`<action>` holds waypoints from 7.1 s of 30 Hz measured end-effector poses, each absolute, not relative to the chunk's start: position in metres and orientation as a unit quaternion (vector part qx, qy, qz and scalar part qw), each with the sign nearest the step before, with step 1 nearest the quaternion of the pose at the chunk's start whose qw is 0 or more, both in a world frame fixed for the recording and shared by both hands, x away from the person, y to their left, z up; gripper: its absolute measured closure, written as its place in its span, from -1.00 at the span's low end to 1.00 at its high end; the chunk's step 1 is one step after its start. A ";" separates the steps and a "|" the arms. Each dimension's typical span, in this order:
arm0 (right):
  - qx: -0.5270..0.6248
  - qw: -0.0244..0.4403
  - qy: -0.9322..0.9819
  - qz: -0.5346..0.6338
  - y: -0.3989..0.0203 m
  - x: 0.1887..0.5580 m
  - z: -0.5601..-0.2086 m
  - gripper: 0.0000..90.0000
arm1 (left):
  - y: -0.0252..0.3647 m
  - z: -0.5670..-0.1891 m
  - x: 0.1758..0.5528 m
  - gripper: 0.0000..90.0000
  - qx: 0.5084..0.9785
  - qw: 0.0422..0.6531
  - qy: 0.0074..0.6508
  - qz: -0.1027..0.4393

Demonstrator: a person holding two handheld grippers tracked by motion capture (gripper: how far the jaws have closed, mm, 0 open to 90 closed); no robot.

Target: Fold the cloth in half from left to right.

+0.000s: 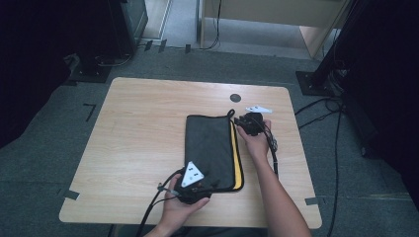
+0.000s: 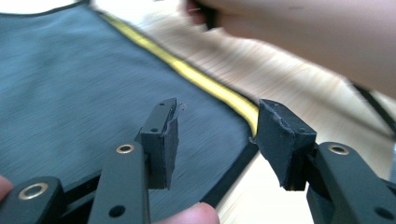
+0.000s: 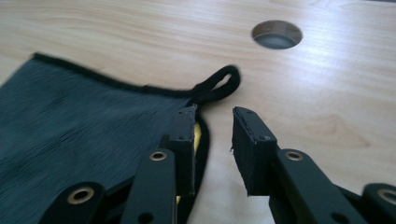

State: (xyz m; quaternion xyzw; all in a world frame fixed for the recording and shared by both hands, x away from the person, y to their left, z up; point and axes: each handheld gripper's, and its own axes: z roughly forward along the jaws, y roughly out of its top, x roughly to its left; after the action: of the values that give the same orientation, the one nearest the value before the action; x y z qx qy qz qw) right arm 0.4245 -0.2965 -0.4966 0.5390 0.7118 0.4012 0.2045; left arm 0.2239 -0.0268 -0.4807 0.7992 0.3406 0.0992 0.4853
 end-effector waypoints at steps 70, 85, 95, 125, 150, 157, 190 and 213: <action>0.582 0.113 0.713 0.374 -0.300 0.224 -0.511 0.90 | 0.037 -0.514 0.202 0.07 0.823 0.427 0.346 0.141; 0.581 0.122 0.716 0.367 -0.297 0.223 -0.511 0.90 | 0.007 -0.515 0.195 0.90 0.870 0.370 0.265 0.191; 0.578 0.104 0.719 0.371 -0.295 0.205 -0.512 0.96 | 0.024 -0.513 0.188 0.97 0.886 0.373 0.234 0.144; 0.572 0.188 0.697 0.389 -0.285 0.358 -0.491 0.55 | 0.020 -0.519 0.217 -0.20 0.843 0.381 0.354 0.135; 0.612 0.192 0.675 0.365 -0.283 0.400 -0.498 1.00 | 0.020 -0.518 0.217 -0.19 0.844 0.379 0.354 0.136; 0.601 0.147 0.693 0.368 -0.277 0.407 -0.506 0.66 | 0.020 -0.518 0.217 -0.19 0.844 0.379 0.354 0.136; 0.606 0.215 0.691 0.329 -0.282 0.408 -0.511 0.45 | 0.020 -0.518 0.216 -0.18 0.845 0.380 0.352 0.134; 0.576 0.190 0.710 0.359 -0.291 0.385 -0.514 0.08 | 0.022 -0.517 0.213 -0.04 0.850 0.376 0.344 0.133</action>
State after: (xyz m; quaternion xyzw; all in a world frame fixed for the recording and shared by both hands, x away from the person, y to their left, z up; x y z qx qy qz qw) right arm 0.3853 -0.2907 -0.5143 0.5760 0.7097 0.3586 0.1896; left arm 0.2129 0.0221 -0.5171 0.8502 0.3437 0.1331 0.3759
